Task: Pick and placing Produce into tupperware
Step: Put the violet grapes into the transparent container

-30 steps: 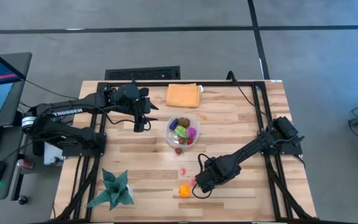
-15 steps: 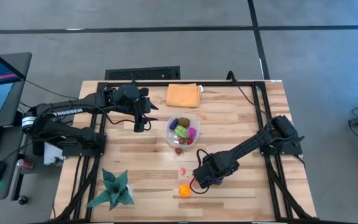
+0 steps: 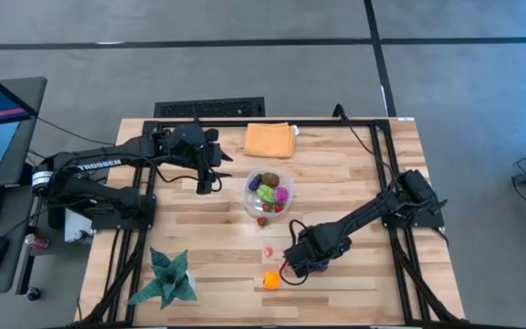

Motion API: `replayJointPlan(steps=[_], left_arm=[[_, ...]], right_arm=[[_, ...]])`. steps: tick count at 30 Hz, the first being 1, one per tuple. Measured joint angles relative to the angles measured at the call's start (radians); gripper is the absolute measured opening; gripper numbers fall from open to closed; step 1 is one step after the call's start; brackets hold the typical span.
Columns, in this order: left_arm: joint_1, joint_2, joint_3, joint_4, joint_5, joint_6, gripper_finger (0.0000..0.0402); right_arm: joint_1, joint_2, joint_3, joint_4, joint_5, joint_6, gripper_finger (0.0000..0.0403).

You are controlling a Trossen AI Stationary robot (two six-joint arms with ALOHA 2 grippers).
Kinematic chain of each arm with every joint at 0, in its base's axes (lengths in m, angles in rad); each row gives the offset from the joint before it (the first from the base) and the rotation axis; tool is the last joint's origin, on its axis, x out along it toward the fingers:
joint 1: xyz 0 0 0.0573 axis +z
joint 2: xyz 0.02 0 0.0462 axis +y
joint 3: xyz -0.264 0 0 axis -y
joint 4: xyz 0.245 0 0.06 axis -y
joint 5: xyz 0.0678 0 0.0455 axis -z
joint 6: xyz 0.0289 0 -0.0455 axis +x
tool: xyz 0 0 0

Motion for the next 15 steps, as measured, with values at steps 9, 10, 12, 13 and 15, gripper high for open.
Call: replayJointPlan(steps=[9,10,12,13,15], left_arm=[[0.000,0.000,0.000,0.000,0.000,-0.001,0.0208],[0.000,0.000,0.000,0.000,0.000,-0.003,0.0208],[0.000,0.000,0.000,0.000,0.000,-0.006,0.0208],[0.000,0.000,0.000,0.000,0.000,-0.006,0.0208],[0.000,0.000,0.000,0.000,0.000,-0.007,0.0208]], right_arm=[[0.000,0.000,-0.010,0.000,-0.020,0.000,0.0322],[0.000,0.000,-0.010,0.000,-0.022,0.000,0.0322],[0.000,0.000,-0.010,0.000,-0.024,0.000,0.0322],[0.000,0.000,-0.010,0.000,-0.030,0.000,0.0322],[0.000,0.000,-0.010,0.000,-0.041,0.001,0.0322]])
